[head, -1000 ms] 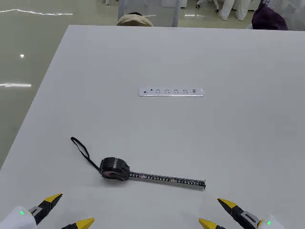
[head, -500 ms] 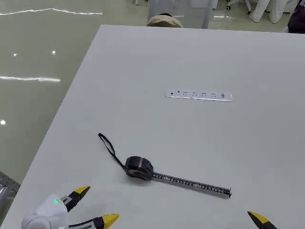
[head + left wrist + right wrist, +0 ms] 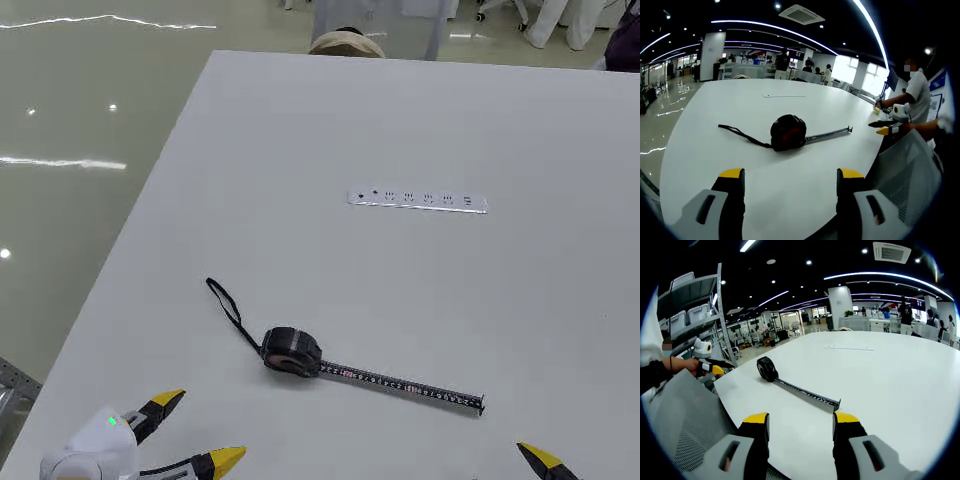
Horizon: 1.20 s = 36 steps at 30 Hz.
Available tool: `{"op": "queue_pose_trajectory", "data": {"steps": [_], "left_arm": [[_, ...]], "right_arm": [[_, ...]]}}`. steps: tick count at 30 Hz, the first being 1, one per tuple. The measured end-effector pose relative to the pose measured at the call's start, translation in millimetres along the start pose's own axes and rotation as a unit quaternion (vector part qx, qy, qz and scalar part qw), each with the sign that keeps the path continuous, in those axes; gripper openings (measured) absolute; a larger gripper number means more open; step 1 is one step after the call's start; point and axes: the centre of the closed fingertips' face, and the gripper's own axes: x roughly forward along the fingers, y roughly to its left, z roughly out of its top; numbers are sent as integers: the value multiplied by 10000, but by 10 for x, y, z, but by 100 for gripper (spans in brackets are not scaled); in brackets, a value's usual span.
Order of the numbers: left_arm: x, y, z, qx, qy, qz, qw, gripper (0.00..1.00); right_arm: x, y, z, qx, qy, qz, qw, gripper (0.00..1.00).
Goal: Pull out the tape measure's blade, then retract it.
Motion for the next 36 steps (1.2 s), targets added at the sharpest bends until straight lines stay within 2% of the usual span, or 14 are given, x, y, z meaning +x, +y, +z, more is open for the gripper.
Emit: {"op": "queue_pose_trajectory", "data": {"steps": [20, 33, 36], "left_arm": [[2, -5, -12, 12, 19, -11, 10000, 73], [70, -68, 49, -22, 54, -63, 10000, 73], [109, -108, 71, 73, 124, -80, 9999, 73]], "right_arm": [[16, 23, 11, -10, 7, 28, 10000, 51], [77, 23, 34, -38, 9, 103, 9999, 51], [107, 22, 48, -56, 9, 131, 9999, 51]]}}
